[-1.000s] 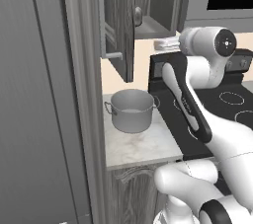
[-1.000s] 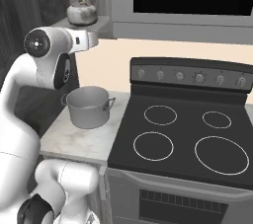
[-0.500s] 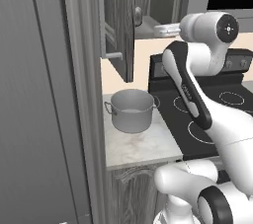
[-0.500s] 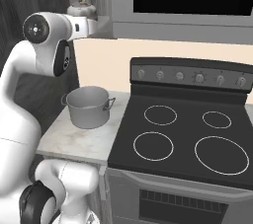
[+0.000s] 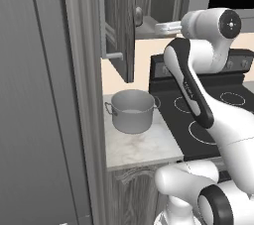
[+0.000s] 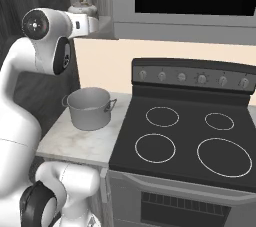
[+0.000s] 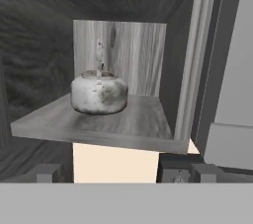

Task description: Pick the kettle from the cabinet and place it on a stove burner. Then pick the pot from the counter and place it on another stove burner. Finally, turn both burners on.

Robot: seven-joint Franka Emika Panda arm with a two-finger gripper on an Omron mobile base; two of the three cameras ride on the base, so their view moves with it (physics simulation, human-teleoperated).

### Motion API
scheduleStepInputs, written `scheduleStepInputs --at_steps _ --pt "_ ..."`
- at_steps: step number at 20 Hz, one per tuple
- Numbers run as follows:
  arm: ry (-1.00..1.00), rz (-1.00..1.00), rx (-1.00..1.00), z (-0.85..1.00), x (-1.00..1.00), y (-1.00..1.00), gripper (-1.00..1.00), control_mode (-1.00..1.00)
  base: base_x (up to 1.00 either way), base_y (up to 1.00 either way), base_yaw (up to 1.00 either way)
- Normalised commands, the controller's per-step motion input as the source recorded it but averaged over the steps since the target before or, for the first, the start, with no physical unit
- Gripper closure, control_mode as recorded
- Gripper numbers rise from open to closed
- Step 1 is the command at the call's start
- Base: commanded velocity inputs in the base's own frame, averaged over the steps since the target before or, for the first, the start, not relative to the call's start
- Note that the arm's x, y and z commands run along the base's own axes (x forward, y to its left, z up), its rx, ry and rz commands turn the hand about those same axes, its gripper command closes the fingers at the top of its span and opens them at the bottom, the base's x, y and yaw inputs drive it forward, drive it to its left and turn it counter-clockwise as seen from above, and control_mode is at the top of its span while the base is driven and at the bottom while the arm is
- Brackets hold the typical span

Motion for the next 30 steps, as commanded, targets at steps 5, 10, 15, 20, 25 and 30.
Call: scheduleStepInputs --at_steps 5,10,15,20,25,30 --pt "-0.02 0.03 0.00 0.00 0.01 0.00 -1.00 -1.00 0.00 0.00 0.00" --pt "-0.03 0.02 0.00 0.00 0.13 0.13 -1.00 -1.00 0.00 0.00 0.00" --pt "-0.01 0.01 0.00 0.00 0.26 0.14 -1.00 -1.00 0.00 0.00 0.00" --pt "0.00 0.00 0.00 0.13 0.38 0.05 -1.00 -1.00 0.00 0.00 0.00" --pt "0.00 0.00 0.02 0.27 0.48 0.04 -1.00 -1.00 0.00 0.00 0.00" --pt "0.00 0.00 0.00 0.08 0.47 0.28 -1.00 -1.00 0.00 0.00 0.00"
